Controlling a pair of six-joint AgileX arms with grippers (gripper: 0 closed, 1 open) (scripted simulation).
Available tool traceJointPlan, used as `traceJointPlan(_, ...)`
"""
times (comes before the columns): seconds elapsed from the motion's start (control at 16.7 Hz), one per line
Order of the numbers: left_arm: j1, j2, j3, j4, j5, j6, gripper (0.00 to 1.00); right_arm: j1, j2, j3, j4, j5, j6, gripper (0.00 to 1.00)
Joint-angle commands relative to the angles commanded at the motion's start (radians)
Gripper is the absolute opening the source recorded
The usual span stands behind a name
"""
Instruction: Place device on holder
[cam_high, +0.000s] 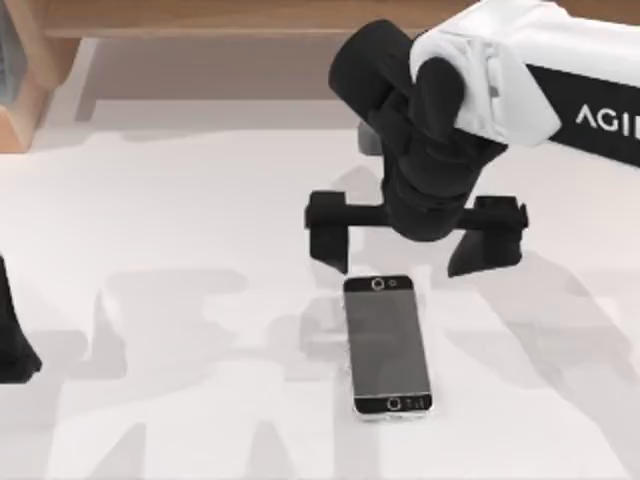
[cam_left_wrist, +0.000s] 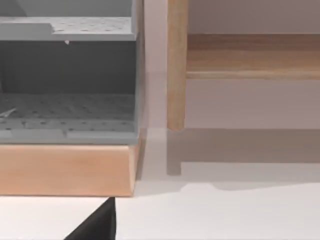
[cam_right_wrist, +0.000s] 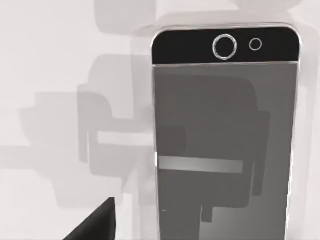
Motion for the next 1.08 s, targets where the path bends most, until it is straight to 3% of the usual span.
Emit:
traceJointPlan(0.6, 0.000, 0.000, 0.000, 0.000, 0.000, 0.000, 1.00, 0.037, 0.099, 0.039, -0.076, -0.002, 0.004, 1.00)
traceJointPlan(1.08, 0.000, 0.000, 0.000, 0.000, 0.000, 0.000, 1.00, 0.042, 0.194, -0.115, 0.176, -0.001, 0.007, 1.00)
